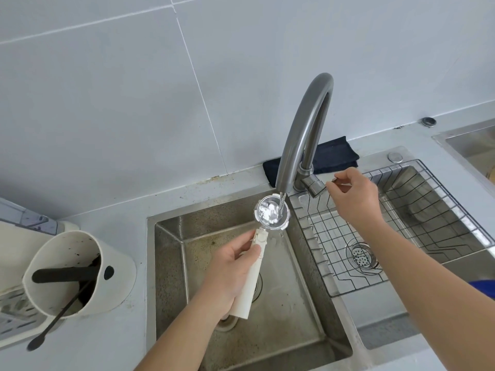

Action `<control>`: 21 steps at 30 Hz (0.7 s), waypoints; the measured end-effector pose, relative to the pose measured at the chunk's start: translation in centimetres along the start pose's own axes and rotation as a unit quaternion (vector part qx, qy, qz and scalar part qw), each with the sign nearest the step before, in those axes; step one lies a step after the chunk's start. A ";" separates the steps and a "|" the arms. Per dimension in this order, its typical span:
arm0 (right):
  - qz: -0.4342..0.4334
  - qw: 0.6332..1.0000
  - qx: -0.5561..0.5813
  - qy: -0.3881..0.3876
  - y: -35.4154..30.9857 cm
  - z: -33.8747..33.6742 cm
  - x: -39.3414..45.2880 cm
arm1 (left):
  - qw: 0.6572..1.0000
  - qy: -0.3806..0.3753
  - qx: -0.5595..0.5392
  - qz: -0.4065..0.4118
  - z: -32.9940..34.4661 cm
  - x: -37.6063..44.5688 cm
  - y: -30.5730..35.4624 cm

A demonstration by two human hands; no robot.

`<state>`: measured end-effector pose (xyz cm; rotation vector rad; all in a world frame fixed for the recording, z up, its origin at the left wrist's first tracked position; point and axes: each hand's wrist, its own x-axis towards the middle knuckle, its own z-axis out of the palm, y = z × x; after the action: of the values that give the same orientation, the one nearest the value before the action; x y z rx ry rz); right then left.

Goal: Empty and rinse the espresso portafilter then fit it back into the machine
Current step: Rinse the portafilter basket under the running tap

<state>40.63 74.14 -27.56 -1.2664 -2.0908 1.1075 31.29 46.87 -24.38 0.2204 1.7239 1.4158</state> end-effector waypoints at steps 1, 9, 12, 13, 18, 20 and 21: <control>0.000 1.000 0.001 -0.001 0.0 0.0 0.0 | 1.000 -0.003 -0.007 0.003 0.2 0.1 0.0; 0.004 1.000 -0.001 -0.004 0.0 0.0 0.1 | 0.997 -0.017 -0.074 0.019 1.6 0.5 0.6; 0.003 1.000 -0.004 -0.003 0.0 -0.1 0.1 | 0.993 -0.030 -0.114 0.010 2.2 0.5 0.9; 0.003 1.000 -0.004 -0.003 0.0 -0.1 0.1 | 0.992 -0.035 -0.125 0.007 2.4 0.5 1.0; 0.001 1.000 0.000 -0.002 -0.1 -0.1 0.0 | 0.985 -0.050 -0.164 -0.021 3.2 0.5 1.4; 0.002 1.000 -0.002 -0.001 -0.1 -0.1 0.1 | 0.981 -0.054 -0.181 -0.035 3.6 0.5 1.6; 0.004 1.000 -0.002 -0.001 -0.1 -0.1 0.1 | 0.979 -0.055 -0.190 -0.043 3.7 0.5 1.6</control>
<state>40.59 74.23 -27.45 -1.2755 -2.0924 1.1102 32.97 50.32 -23.09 0.0142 1.3261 1.6047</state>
